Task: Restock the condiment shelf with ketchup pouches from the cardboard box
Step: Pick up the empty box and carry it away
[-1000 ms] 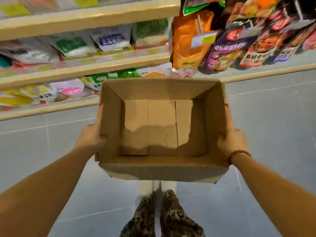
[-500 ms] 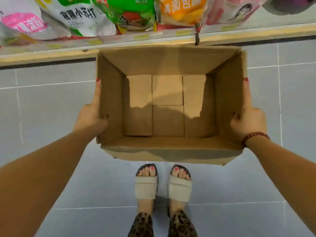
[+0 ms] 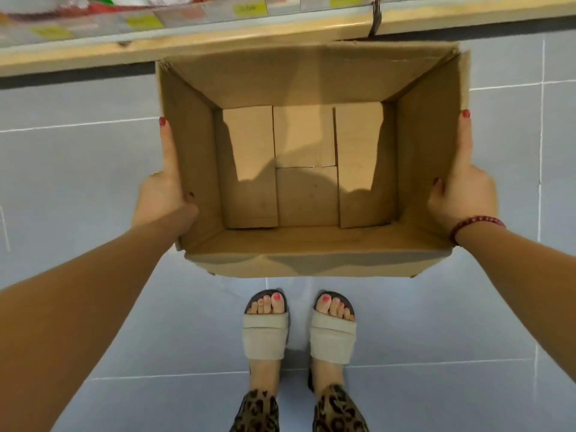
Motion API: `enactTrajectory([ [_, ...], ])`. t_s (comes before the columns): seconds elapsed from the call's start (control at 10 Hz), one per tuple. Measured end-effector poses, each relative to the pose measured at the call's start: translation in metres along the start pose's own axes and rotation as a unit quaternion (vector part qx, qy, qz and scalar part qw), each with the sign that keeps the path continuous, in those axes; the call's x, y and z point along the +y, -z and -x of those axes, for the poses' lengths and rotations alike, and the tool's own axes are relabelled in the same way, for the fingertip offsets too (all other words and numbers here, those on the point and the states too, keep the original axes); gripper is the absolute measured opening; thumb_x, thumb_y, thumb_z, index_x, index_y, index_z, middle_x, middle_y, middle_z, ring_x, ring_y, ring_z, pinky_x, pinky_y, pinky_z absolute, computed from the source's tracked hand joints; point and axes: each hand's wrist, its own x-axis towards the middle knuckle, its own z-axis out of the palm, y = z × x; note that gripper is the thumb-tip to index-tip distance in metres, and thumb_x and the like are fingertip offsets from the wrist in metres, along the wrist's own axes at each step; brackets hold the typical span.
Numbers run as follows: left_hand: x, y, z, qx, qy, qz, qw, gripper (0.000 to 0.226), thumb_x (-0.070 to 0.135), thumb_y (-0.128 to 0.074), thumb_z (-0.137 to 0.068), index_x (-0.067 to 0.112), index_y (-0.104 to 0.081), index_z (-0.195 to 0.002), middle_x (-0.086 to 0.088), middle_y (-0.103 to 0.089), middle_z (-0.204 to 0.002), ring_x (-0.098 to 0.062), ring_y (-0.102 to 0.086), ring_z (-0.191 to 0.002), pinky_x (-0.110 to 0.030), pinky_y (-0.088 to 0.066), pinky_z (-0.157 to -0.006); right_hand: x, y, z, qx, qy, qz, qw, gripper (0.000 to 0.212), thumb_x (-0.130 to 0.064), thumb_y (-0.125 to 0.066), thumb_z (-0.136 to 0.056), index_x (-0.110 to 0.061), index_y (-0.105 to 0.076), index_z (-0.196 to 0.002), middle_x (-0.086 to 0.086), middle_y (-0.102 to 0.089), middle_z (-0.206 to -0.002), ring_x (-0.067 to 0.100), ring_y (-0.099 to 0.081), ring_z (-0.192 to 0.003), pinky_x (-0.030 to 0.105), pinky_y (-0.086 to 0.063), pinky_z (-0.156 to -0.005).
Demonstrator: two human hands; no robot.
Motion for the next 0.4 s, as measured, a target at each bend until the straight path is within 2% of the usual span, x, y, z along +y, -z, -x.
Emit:
enactTrajectory([
  [0.1,0.001,0.013,0.003,-0.061,-0.024,-0.061,0.996,0.116,0.01,-0.063,-0.082,0.044,0.036,-0.133,-0.01,-0.046,-0.064,-0.022,-0.045,-0.051,-0.03,-0.036,-0.047,-0.003,0.01,0.003,-0.056,-0.005,0.013,0.998,0.107,-0.003,-0.058,-0.082,-0.043,0.024,-0.138,0.009,-0.045,-0.066,0.024,-0.046,-0.052,0.034,-0.042,-0.05],
  [0.2,0.009,0.039,0.002,-0.101,-0.022,-0.099,0.99,0.111,0.019,-0.064,-0.085,0.041,0.031,-0.136,-0.014,-0.049,-0.079,-0.024,-0.047,-0.057,-0.037,-0.044,-0.055,-0.008,0.039,0.007,-0.105,-0.025,0.033,0.994,0.107,-0.014,-0.065,-0.078,-0.045,0.017,-0.139,0.014,-0.052,-0.084,0.026,-0.05,-0.059,0.031,-0.041,-0.048],
  [0.3,0.027,0.071,0.011,-0.06,-0.032,-0.089,0.994,0.093,0.021,-0.062,-0.084,0.036,0.008,-0.144,-0.009,-0.05,-0.076,-0.023,-0.05,-0.059,-0.033,-0.041,-0.051,-0.023,0.075,0.01,-0.108,-0.018,0.01,0.994,0.086,-0.023,-0.067,-0.077,-0.033,-0.012,-0.143,0.015,-0.054,-0.113,0.033,-0.057,-0.089,0.043,-0.053,-0.07],
  [0.4,0.065,0.115,0.026,-0.025,-0.103,-0.035,0.994,0.073,0.02,-0.064,-0.081,0.032,-0.019,-0.137,-0.01,-0.056,-0.093,-0.03,-0.058,-0.082,-0.036,-0.044,-0.061,-0.058,0.121,0.026,-0.089,0.032,-0.062,0.994,0.07,-0.025,-0.068,-0.078,-0.026,-0.032,-0.137,0.012,-0.056,-0.117,0.031,-0.057,-0.099,0.039,-0.05,-0.077],
])
